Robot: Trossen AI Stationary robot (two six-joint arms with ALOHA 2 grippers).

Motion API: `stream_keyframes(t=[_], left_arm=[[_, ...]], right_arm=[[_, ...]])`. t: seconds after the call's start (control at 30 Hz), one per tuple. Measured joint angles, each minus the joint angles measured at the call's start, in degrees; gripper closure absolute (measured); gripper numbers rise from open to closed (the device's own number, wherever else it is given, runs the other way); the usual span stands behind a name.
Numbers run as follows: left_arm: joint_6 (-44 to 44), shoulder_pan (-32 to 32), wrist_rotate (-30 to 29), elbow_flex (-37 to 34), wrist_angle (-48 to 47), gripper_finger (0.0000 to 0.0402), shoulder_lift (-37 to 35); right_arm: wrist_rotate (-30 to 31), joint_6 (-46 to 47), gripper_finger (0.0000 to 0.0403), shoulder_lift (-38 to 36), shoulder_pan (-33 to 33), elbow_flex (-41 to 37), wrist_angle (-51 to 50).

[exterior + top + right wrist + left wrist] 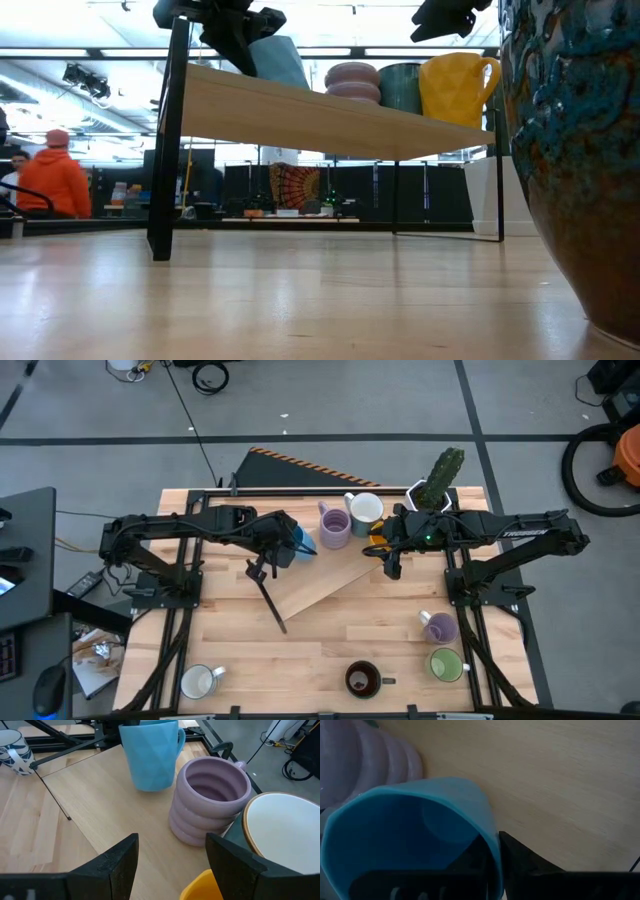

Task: Place coffee mugs
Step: Put the blue mug on the shelf

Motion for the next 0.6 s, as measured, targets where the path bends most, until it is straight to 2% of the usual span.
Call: stream_keyframes(t=[0.47,0.6], left_arm=[[-1.4,0.0,1.5,0.0,0.0,0.0362,0.0],[-1.4,0.0,1.5,0.0,0.0,0.0346,0.0]], right_arm=[[0.0,0.0,0.0167,0.0,0.0,0.0,0.0],[0.0,0.0,0.0167,0.0,0.0,0.0,0.0]])
